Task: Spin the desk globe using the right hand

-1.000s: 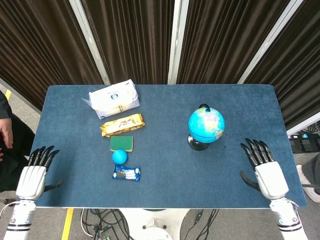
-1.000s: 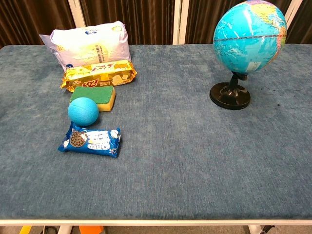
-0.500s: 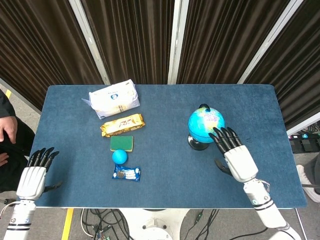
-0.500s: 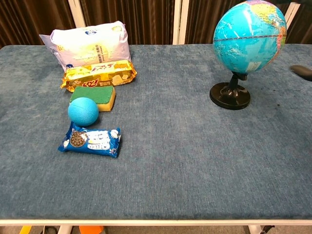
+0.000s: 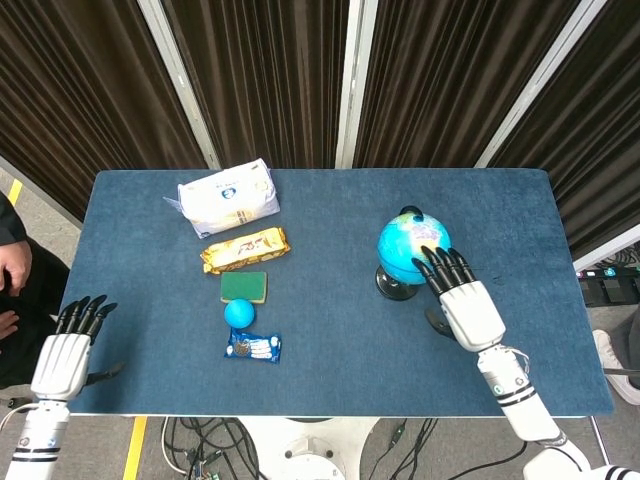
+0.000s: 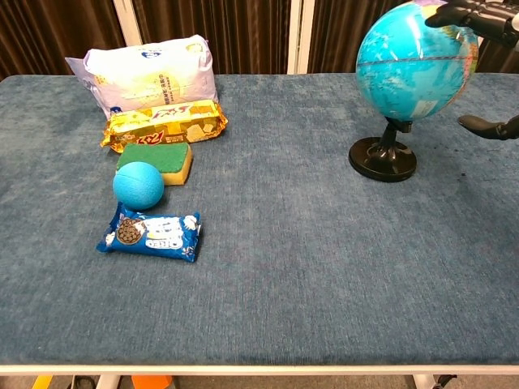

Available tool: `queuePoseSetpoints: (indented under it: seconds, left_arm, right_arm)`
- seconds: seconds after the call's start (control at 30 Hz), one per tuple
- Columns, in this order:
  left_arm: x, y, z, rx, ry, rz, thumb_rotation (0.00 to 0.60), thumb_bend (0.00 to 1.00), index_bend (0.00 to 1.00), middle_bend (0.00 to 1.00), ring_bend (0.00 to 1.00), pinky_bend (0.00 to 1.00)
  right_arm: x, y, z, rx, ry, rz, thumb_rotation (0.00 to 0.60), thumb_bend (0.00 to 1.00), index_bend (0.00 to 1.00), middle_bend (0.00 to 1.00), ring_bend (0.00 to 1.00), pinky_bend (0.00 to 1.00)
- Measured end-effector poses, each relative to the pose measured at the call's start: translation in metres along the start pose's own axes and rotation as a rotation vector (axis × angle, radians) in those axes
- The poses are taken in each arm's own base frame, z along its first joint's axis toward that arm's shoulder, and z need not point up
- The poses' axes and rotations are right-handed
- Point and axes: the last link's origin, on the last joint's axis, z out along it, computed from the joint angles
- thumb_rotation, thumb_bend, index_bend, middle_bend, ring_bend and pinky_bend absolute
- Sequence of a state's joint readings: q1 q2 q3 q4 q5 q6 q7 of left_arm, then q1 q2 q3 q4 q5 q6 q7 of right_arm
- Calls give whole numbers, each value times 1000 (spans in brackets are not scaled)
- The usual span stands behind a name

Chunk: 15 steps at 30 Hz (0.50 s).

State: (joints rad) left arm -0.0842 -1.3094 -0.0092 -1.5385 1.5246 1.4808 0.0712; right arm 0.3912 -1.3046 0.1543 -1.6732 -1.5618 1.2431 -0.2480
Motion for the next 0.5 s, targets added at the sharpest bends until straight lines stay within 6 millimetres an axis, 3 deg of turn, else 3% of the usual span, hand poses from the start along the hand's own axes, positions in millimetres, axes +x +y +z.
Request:
queuePoseSetpoints:
  seconds: [0.27,0.5]
  left_arm:
    - [1,1,0,-1,-4,1,600,58,156,78,0,81]
    - [0,2,0,-5,-15,3,600,57,156,78,0,81]
  right_arm:
    - [0,25,-3,-81,-18,-9,600,258,0,0,0,0]
    - [4,58,-11,-244,-30,-5,600,258,0,0,0,0]
